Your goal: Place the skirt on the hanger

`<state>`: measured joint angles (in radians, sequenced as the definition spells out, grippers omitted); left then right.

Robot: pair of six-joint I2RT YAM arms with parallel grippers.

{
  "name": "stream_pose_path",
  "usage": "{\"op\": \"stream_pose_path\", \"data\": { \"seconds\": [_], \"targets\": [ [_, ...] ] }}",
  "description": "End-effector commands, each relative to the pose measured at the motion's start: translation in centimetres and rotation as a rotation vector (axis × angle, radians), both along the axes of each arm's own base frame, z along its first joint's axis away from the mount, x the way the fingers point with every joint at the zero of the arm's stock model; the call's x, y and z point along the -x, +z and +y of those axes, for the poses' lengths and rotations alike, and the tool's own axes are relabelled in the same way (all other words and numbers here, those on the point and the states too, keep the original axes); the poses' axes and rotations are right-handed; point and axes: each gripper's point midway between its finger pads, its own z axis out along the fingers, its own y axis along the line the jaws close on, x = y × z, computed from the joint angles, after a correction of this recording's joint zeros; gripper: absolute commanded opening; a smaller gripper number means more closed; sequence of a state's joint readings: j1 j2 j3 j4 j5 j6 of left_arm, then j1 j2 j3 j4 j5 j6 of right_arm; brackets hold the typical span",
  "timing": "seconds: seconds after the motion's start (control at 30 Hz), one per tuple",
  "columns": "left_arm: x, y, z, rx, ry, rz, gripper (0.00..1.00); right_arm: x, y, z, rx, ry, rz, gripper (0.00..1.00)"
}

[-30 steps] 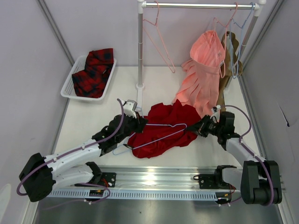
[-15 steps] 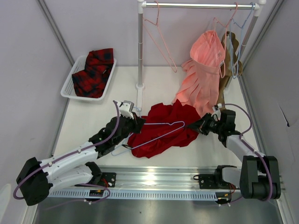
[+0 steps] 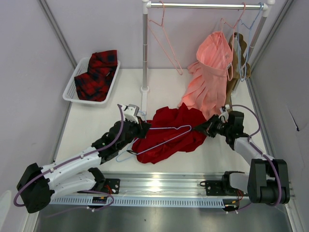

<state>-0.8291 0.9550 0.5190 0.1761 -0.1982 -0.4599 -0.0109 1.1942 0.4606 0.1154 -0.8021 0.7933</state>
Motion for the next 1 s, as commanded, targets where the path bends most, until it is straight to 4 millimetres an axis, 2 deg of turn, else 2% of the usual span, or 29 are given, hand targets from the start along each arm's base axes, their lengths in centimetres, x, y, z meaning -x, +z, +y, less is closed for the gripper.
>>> {"op": "stream_pose_path", "data": {
  "seconds": [0.0,0.37,0.4,0.67,0.8,0.97],
  "targets": [
    [0.3,-0.3,-0.1,-0.037,-0.039,-0.029,0.00,-2.1,2.5,-0.5,0.006,-0.016,-0.105,0.00],
    [0.8,-0.4,-0.9,-0.033,-0.086,-0.027,0.00,-2.7,2.6,-0.1,0.031,-0.001,-0.111,0.00],
    [0.8,-0.5,-1.0,-0.033,-0.091,-0.027,0.00,-2.3,2.7,0.8,0.034,0.029,-0.115,0.00],
    [0.7,-0.7,-1.1,-0.042,-0.086,-0.024,0.00,-2.5,2.9,2.0,0.066,0.059,-0.124,0.00],
    [0.5,-0.2,-1.0,-0.029,-0.076,-0.036,0.00,-2.2,2.7,2.4,0.097,0.066,-0.127,0.00],
    [0.1,1.2,-0.9,-0.006,-0.049,-0.062,0.00,-1.5,2.7,3.9,0.140,0.114,-0.134,0.00]
  ]
}}
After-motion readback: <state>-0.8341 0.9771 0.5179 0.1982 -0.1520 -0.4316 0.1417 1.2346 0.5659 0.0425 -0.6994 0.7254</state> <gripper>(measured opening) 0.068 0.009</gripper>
